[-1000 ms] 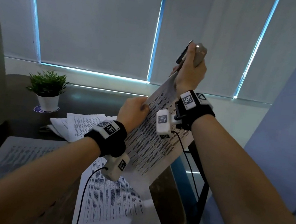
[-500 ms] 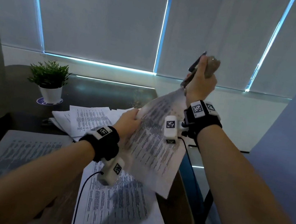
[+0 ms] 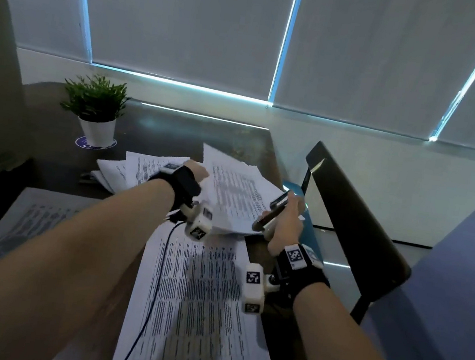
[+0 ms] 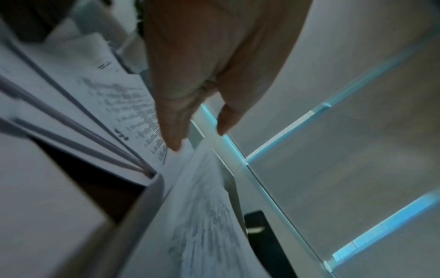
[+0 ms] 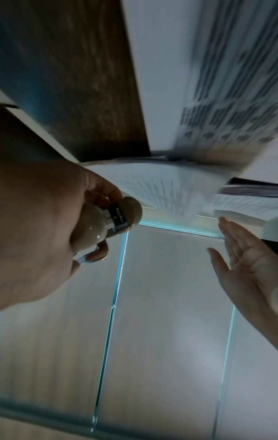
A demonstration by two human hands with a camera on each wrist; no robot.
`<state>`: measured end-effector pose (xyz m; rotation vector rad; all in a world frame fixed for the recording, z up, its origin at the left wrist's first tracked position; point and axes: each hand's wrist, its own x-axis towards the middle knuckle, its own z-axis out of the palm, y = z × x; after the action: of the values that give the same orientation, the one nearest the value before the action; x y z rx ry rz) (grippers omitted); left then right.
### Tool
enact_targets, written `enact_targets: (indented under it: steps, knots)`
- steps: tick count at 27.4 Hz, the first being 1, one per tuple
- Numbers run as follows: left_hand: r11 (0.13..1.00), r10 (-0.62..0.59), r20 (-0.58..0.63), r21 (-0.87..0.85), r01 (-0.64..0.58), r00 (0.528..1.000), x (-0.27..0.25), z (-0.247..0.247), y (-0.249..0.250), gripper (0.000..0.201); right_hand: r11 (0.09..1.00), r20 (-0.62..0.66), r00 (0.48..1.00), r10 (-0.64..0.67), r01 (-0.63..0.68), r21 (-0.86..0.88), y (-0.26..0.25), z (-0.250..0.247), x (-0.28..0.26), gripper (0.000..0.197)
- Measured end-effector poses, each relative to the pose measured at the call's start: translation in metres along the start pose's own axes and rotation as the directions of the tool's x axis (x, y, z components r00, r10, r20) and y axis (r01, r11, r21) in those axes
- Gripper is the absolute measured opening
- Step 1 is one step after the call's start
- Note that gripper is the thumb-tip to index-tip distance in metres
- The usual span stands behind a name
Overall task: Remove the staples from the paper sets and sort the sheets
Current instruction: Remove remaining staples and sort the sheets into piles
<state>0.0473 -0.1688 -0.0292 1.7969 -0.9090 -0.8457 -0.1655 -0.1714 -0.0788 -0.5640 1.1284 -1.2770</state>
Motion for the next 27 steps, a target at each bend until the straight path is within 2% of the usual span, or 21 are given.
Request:
enact_targets:
  steps: [2,4,6,8,10,12,14,18,22,24,27]
  knots:
    - [0.971,0.018,-0.021,0.237,-0.012,1.0,-0.031,-0.014,-0.01,0.021,0.995,0.066,0.993,0.093,-0.094,0.014,0.016,0.0,-0.002,0.043]
    - [0.869,0.068,0.044,0.489,-0.081,0.997,-0.057,-0.027,-0.035,0.013,0.978,0.091,0.974,0.206,-0.203,-0.041,0.037,0.0,-0.009,0.036]
    - [0.802,0.023,0.049,0.595,-0.048,0.999,-0.081,-0.038,-0.06,0.011,0.967,0.11,0.963,0.248,-0.238,-0.097,0.054,-0.001,-0.018,0.037]
    - [0.722,-0.09,0.069,0.691,0.018,0.994,-0.092,-0.044,-0.081,0.011,0.967,0.112,0.967,0.227,-0.211,-0.139,0.063,-0.004,-0.026,0.035]
    - [0.661,-0.12,0.087,0.751,0.014,0.989,-0.098,-0.042,-0.097,0.022,0.977,0.122,0.979,0.162,-0.142,-0.16,0.064,-0.006,-0.031,0.033]
    - [0.635,-0.117,0.054,0.772,0.033,0.992,-0.098,-0.039,-0.111,0.038,0.98,0.128,0.985,0.112,-0.088,-0.179,0.068,-0.008,-0.035,0.04]
    - [0.621,-0.111,0.034,0.782,0.043,0.993,-0.095,-0.031,-0.12,0.043,0.981,0.129,0.988,0.082,-0.057,-0.187,0.071,-0.009,-0.038,0.046]
    - [0.661,-0.122,-0.014,0.745,0.092,0.992,-0.105,-0.028,-0.123,0.045,0.977,0.141,0.988,0.063,-0.033,-0.21,0.071,-0.012,-0.039,0.043]
    - [0.772,-0.085,-0.083,0.625,0.118,0.993,-0.109,-0.036,-0.12,0.047,0.977,0.143,0.988,0.058,-0.026,-0.211,0.072,-0.012,-0.038,0.04]
    - [0.845,-0.041,-0.084,0.529,0.079,0.996,-0.108,-0.038,-0.117,0.035,0.976,0.143,0.988,0.058,-0.026,-0.218,0.073,-0.012,-0.037,0.04]
    - [0.917,0.086,-0.055,0.395,-0.057,0.995,-0.116,-0.03,-0.112,0.01,0.97,0.136,0.989,0.049,-0.015,-0.242,0.077,-0.013,-0.031,0.044]
